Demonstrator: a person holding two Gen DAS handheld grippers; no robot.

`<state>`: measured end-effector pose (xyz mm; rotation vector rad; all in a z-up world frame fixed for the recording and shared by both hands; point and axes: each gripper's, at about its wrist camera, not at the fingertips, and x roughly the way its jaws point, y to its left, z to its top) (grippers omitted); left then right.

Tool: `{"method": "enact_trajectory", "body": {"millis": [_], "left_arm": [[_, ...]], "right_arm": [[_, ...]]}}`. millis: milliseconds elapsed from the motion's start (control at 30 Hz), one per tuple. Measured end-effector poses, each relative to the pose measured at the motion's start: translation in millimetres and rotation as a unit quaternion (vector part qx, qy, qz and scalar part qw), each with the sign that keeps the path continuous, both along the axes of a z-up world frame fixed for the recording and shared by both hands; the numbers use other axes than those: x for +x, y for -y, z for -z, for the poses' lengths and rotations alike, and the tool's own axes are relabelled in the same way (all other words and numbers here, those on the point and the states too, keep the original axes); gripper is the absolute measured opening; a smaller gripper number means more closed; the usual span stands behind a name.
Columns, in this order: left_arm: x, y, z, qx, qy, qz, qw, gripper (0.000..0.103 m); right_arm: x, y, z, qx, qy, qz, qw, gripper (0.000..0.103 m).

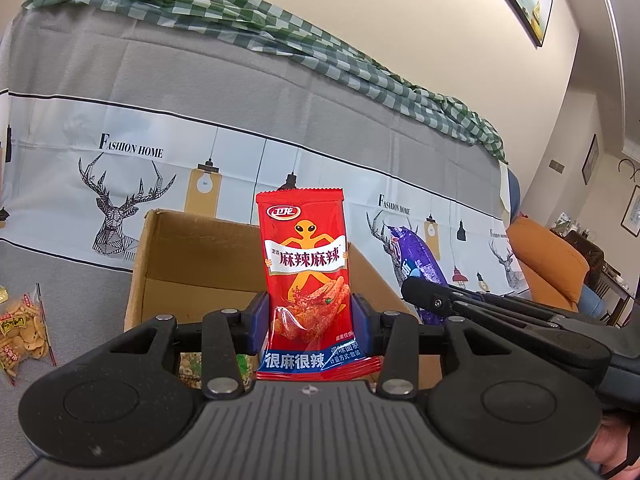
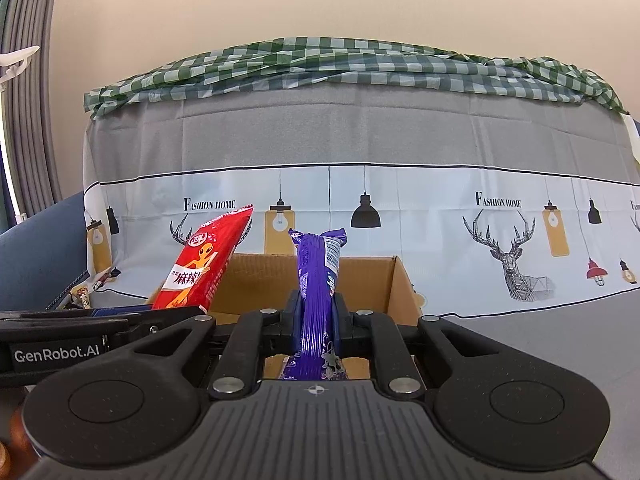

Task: Organize snacks
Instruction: 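Hold the red pack and purple bar above the box with both tools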

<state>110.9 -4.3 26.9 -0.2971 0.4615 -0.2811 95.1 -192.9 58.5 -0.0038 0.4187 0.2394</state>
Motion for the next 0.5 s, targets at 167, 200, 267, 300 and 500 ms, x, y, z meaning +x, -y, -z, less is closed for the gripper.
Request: {"method": "enact_trajectory", "body": {"millis": [167,200,267,300,500], "left_arm": [[0.5,0.3,0.4,0.0,0.0,0.001,1.0,0.047],[0.1,0.8,0.3,0.0,0.0,0.001,1.0,0.047],[0.2,0.3,0.3,-0.001,0.0,0.002,1.0,0.047],[0.3,0.5,0.3,-0.002,0.0,0.002,1.0,0.047],[0.3,0.7,0.3,-0.002,0.001,0.002,1.0,0.047]], "right_arm": [[0.5,-0.1,0.0,0.0,-0.001,0.0,1.0,0.015],[0.3,0.2,-0.3,0.001,-0.001,0.0,1.0,0.015],[-0.1,-0.3,-0.7,-0.001,0.0,-0.001,1.0,0.015],[0.1,-0.2,-0.6,-0.001,0.0,-0.002,1.0,0.015],[0.5,-0.5,-0.3,-0.003,0.0,-0.002,1.0,0.015]]}}
